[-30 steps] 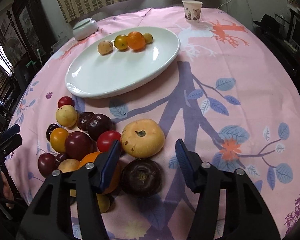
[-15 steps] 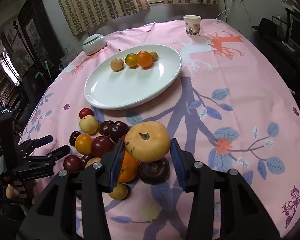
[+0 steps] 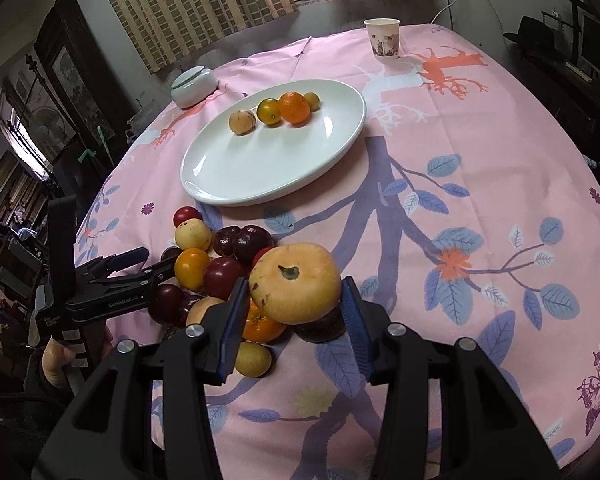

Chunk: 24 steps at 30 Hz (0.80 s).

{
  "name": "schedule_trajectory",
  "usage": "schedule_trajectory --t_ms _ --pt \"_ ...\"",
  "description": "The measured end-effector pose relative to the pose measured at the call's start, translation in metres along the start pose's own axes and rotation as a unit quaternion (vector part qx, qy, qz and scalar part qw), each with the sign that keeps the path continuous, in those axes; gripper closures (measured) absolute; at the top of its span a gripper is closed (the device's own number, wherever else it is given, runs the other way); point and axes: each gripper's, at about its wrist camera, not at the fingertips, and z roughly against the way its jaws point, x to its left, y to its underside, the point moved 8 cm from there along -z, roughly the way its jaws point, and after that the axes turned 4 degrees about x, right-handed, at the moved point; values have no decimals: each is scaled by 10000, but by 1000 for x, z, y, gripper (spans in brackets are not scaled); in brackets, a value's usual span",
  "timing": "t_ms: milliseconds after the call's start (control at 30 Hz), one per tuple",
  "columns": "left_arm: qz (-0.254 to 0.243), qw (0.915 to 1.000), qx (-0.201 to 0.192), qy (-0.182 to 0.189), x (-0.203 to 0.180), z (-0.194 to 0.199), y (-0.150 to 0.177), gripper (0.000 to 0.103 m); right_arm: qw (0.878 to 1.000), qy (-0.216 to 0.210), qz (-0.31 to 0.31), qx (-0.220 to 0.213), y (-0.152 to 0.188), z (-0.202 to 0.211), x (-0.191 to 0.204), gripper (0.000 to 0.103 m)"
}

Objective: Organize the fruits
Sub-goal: 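Grasp the large yellow apple with the right tool while the left grasps a dark plum, then carry both fruits onto the plate and open both tools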

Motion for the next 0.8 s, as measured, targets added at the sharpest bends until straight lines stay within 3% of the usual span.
schedule_trajectory --t_ms 67,267,500,800 --pt "-107 9997 -17 218 -7 5 3 37 10000 -45 64 -6 1 2 6 56" --pt "-66 9973 -37 732 -20 5 3 70 9999 -96 125 -20 1 6 14 56" --pt "-49 9984 -170 538 -21 16 7 70 9998 -115 178 -21 0 7 19 56" --pt "-58 9957 -558 734 -21 60 3 70 9995 -221 237 58 -5 -7 32 56"
